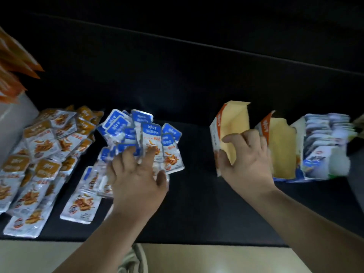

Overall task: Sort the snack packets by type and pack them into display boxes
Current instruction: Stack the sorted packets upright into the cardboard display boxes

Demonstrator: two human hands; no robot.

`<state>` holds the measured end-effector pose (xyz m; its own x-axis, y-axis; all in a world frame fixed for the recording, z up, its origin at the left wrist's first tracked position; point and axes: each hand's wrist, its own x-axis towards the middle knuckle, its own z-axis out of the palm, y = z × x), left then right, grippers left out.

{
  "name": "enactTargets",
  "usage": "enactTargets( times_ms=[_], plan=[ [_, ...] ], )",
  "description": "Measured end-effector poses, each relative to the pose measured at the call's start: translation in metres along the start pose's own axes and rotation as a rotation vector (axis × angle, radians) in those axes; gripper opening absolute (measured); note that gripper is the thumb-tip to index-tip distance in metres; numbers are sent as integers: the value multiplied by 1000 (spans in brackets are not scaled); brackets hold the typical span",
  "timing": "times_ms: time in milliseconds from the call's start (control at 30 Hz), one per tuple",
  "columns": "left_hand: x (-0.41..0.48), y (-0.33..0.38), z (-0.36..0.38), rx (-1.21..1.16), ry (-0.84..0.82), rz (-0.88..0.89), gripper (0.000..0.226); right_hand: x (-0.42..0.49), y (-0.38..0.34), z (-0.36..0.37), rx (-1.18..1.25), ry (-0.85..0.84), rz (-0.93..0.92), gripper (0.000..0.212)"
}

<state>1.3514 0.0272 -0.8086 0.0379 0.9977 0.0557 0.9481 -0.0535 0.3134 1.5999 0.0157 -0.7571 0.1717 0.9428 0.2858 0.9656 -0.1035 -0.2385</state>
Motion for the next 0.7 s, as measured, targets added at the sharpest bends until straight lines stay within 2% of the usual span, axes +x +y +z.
enactTargets(
  times_ms=[133, 167, 233, 300, 367, 433, 533, 633, 700],
  plan=[
    [7, 16, -16, -86, 15, -125, 53, -6, 55, -14, -7, 78, 231, 27],
    [5, 24, -16, -134, 27, -86, 46, -11, 69, -15, -9, 82, 271, 25],
    [1, 49, -10, -229, 6, 100, 42, -22, 94, -13, -6, -11, 341, 24],
    [-4, 82, -2, -331, -155, 267, 44, -30, 111, -13, 37, -161, 411, 28],
    [-5, 115, 5, -427, -353, 344, 51, -33, 119, -18, 172, -277, 478, 35],
    [-1, 139, 13, -423, -493, 345, 62, -37, 123, -23, 206, -342, 475, 38],
    [5, 155, 23, -404, -512, 347, 72, -48, 123, -29, 126, -377, 383, 30],
    [7, 158, 29, -444, -559, 314, 79, -66, 121, -38, 183, -456, 363, 31],
    [8, 158, 33, -503, -615, 299, 81, -79, 120, -48, 198, -512, 361, 20]
  ],
)
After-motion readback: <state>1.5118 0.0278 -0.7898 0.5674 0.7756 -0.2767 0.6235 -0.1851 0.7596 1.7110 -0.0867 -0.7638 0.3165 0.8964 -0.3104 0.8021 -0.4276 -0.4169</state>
